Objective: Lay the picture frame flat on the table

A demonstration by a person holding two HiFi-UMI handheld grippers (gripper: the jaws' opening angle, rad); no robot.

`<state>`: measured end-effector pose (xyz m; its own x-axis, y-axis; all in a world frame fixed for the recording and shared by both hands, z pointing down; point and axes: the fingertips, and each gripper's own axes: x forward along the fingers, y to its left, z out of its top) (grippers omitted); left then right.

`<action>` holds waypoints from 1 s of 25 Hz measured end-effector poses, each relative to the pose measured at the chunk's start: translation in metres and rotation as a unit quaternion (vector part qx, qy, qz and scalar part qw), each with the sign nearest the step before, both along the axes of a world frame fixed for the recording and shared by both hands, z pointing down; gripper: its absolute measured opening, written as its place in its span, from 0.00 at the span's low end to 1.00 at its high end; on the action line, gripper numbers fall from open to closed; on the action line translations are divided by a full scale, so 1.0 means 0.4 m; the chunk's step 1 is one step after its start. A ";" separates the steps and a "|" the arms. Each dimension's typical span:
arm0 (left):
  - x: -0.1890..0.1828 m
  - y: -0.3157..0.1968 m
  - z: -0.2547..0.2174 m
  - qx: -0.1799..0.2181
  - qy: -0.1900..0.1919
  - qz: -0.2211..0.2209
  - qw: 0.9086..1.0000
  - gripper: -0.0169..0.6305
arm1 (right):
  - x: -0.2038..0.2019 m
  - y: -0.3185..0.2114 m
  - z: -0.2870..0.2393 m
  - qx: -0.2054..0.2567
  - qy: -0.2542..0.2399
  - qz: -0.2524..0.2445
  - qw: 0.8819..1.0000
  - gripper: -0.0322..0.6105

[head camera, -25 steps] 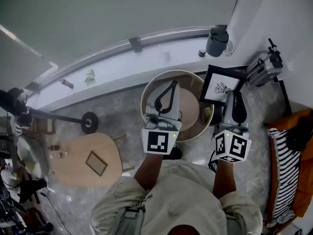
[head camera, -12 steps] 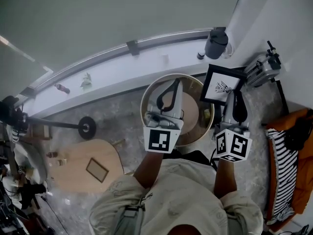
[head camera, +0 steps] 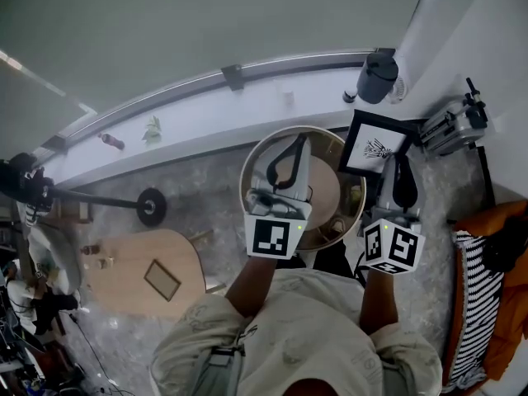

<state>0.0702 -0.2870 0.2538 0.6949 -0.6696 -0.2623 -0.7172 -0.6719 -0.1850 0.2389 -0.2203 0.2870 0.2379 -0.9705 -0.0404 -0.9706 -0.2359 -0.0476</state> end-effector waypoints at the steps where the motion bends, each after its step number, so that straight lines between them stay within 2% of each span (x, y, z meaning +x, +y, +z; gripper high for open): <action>1: 0.016 -0.007 0.001 0.001 0.000 -0.004 1.000 0.03 | 0.018 -0.011 0.004 0.000 -0.001 -0.003 1.000 0.16; 5: 0.075 -0.037 0.012 -0.005 -0.010 -0.018 1.000 0.03 | 0.087 -0.059 0.013 0.001 -0.010 -0.016 1.000 0.16; 14: 0.180 -0.083 -0.013 0.015 -0.002 -0.051 0.999 0.03 | 0.213 -0.134 0.019 0.004 -0.022 -0.042 0.999 0.16; 25: 0.242 -0.125 0.018 0.006 -0.019 -0.112 0.994 0.03 | 0.286 -0.234 0.093 -0.022 -0.046 -0.101 0.994 0.16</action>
<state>0.1671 -0.3369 0.2609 0.5384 -0.8054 -0.2480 -0.8408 -0.4937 -0.2221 0.3531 -0.3139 0.3244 0.0378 -0.9992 0.0163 -0.9904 -0.0397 -0.1322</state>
